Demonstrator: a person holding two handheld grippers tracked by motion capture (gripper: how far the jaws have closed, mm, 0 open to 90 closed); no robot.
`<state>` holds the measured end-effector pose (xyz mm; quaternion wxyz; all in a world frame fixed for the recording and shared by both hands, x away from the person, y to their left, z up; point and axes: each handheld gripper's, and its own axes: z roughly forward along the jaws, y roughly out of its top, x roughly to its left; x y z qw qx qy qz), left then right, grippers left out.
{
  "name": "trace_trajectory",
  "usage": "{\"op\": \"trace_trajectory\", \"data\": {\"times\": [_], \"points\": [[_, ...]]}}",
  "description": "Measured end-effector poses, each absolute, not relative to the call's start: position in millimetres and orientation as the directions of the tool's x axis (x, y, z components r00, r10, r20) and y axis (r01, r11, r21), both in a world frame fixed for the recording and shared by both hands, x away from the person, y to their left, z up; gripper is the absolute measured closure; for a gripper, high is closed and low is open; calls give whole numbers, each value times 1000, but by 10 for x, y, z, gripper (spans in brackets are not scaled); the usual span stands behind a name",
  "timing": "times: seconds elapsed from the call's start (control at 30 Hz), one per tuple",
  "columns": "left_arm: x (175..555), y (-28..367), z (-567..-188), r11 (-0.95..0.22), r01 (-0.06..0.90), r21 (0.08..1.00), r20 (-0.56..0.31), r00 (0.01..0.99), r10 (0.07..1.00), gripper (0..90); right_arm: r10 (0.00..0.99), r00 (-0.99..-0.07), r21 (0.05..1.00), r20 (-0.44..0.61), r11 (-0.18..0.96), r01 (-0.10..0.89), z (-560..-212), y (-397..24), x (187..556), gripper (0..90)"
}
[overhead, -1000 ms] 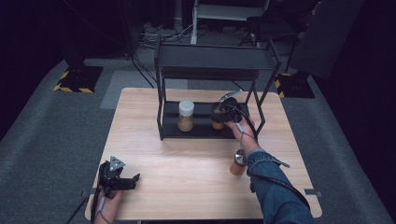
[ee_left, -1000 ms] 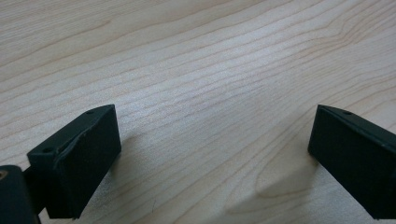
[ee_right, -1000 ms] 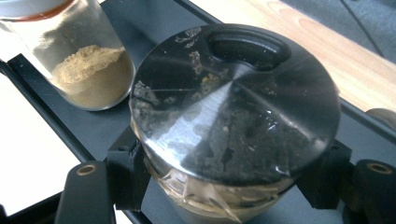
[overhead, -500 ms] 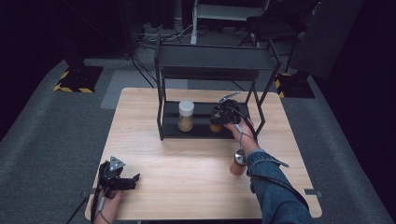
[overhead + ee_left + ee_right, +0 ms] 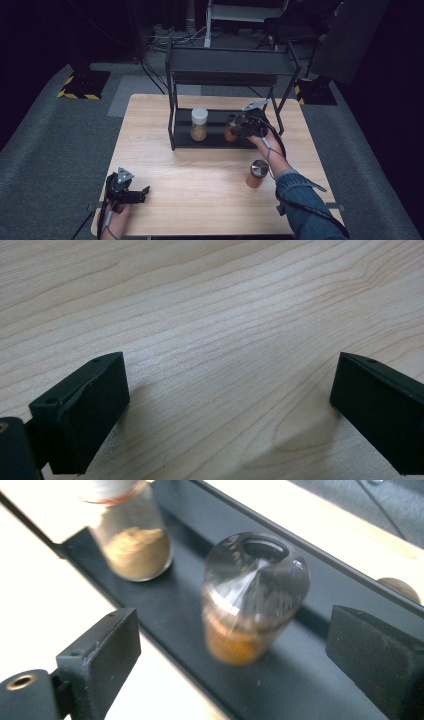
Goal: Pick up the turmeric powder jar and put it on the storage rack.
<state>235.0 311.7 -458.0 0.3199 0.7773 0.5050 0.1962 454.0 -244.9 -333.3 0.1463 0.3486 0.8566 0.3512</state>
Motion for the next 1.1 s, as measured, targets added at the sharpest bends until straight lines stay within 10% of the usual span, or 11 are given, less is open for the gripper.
{"op": "trace_trajectory", "data": {"times": [1.1], "points": [[2358,3101,-4578,-281,663,694,-17,406,914,19,693,-721,793,-10,444,416,-3338,-3329,2841,49]]}}
